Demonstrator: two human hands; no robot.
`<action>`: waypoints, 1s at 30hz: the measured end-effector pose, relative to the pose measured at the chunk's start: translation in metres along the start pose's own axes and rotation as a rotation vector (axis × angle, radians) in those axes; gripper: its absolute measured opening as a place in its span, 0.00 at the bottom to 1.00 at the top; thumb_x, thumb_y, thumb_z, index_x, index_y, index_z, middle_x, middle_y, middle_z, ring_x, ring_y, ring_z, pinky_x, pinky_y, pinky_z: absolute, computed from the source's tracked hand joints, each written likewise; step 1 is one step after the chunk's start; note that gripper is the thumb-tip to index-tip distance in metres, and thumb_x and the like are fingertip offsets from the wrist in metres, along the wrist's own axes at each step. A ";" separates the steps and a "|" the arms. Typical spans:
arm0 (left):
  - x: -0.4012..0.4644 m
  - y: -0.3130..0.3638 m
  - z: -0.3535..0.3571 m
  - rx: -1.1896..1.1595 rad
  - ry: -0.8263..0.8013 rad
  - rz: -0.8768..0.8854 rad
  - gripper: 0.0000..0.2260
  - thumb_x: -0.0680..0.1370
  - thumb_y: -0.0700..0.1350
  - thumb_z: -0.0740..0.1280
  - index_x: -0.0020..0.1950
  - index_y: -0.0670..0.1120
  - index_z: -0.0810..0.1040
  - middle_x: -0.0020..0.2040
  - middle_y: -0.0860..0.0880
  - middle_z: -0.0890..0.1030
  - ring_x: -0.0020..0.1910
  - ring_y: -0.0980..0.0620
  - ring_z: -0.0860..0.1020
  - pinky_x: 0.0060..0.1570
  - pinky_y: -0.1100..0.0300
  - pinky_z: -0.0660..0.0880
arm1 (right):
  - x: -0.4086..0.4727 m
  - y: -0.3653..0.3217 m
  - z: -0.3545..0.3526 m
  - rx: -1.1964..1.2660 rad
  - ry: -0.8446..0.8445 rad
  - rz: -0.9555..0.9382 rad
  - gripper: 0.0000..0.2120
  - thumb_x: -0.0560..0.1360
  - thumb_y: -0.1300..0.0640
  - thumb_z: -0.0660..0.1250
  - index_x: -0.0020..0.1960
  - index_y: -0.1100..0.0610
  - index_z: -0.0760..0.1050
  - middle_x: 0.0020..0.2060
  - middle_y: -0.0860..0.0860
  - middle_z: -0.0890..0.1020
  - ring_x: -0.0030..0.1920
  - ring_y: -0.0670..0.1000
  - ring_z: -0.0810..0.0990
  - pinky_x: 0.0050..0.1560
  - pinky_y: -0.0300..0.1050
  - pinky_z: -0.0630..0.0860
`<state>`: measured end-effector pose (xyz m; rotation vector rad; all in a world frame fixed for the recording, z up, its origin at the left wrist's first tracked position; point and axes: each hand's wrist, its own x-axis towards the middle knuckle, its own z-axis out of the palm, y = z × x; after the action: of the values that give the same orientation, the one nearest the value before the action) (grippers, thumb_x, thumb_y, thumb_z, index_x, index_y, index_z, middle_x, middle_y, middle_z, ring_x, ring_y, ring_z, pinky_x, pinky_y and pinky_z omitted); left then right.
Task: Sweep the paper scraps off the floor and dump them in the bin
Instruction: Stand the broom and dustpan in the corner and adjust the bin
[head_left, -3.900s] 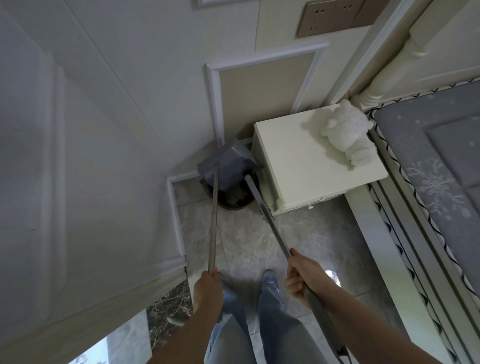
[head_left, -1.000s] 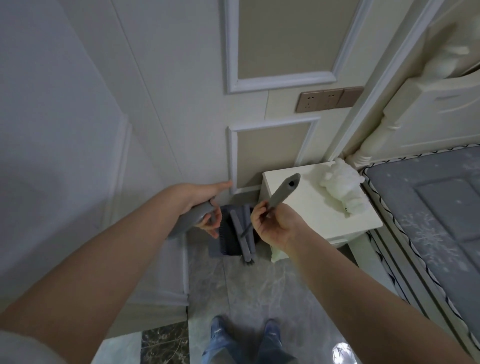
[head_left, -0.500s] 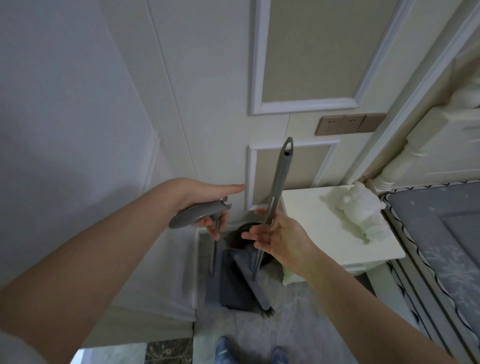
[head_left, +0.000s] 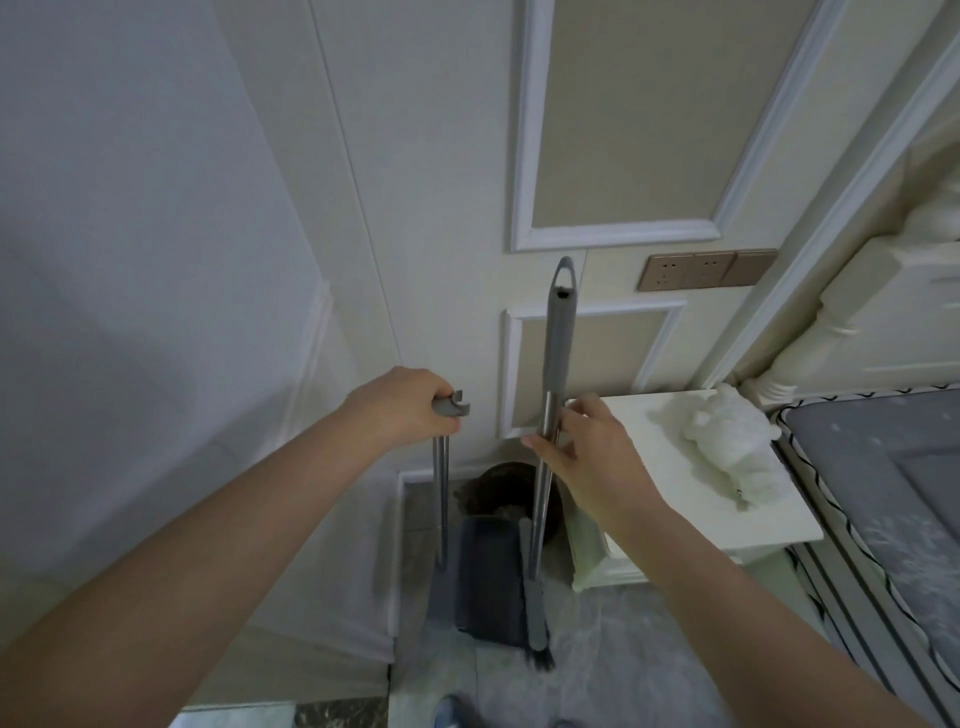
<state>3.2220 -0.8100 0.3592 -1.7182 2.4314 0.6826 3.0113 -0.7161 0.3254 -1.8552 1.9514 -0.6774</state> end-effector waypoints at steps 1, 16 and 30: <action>-0.002 0.001 -0.001 0.011 0.040 0.004 0.11 0.75 0.55 0.68 0.47 0.49 0.81 0.42 0.49 0.81 0.43 0.50 0.79 0.45 0.54 0.77 | 0.002 -0.003 -0.003 0.023 0.028 -0.021 0.11 0.75 0.44 0.66 0.47 0.51 0.78 0.43 0.49 0.74 0.41 0.48 0.76 0.46 0.42 0.76; -0.044 0.029 -0.014 0.065 0.303 0.025 0.07 0.73 0.52 0.68 0.47 0.53 0.83 0.41 0.52 0.82 0.40 0.51 0.79 0.38 0.58 0.77 | 0.014 -0.046 -0.004 0.101 0.094 -0.089 0.12 0.77 0.50 0.65 0.50 0.59 0.75 0.43 0.51 0.72 0.31 0.46 0.80 0.38 0.40 0.81; -0.056 0.040 -0.009 0.050 0.365 0.017 0.11 0.75 0.56 0.68 0.54 0.53 0.82 0.47 0.53 0.81 0.43 0.52 0.76 0.37 0.59 0.71 | 0.008 -0.026 0.007 0.204 0.047 -0.065 0.13 0.75 0.51 0.68 0.52 0.60 0.77 0.44 0.54 0.75 0.34 0.48 0.83 0.37 0.32 0.80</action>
<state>3.2078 -0.7541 0.3975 -1.9513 2.6670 0.3265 3.0367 -0.7249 0.3348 -1.7983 1.7828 -0.9112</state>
